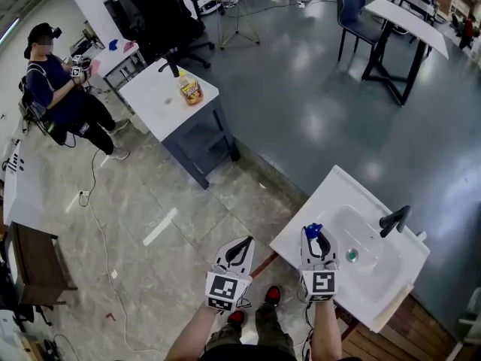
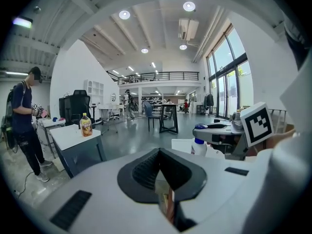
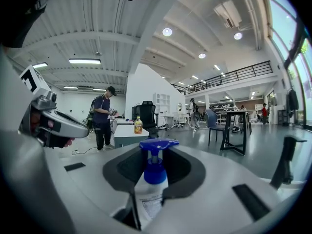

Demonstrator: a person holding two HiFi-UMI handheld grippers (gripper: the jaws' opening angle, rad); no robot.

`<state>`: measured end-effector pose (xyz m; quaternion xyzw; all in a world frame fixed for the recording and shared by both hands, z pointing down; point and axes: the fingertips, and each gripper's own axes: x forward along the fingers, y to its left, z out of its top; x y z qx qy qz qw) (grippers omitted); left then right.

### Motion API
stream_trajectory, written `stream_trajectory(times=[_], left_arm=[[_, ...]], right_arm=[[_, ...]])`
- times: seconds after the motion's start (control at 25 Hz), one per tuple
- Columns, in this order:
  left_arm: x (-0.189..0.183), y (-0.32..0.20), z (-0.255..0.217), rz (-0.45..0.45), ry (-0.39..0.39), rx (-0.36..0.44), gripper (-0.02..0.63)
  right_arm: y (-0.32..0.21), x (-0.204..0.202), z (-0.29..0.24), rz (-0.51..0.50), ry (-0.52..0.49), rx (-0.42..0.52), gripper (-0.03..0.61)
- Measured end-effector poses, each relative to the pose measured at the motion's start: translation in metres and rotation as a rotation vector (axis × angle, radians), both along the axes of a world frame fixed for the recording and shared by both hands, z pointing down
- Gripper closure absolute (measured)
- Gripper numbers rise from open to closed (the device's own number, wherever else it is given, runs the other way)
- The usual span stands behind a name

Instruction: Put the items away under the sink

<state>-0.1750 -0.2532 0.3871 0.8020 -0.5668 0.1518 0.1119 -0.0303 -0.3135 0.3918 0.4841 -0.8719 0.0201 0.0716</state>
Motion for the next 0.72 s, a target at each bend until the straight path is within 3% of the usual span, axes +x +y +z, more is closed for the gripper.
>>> stream_trajectory(times=[0.72], left_arm=[[0.016,0.044,-0.063,0.202,0.039,0.105,0.607]], right_arm=[[0.083,0.016,-0.054,0.170,0.003,0.049,0.468]])
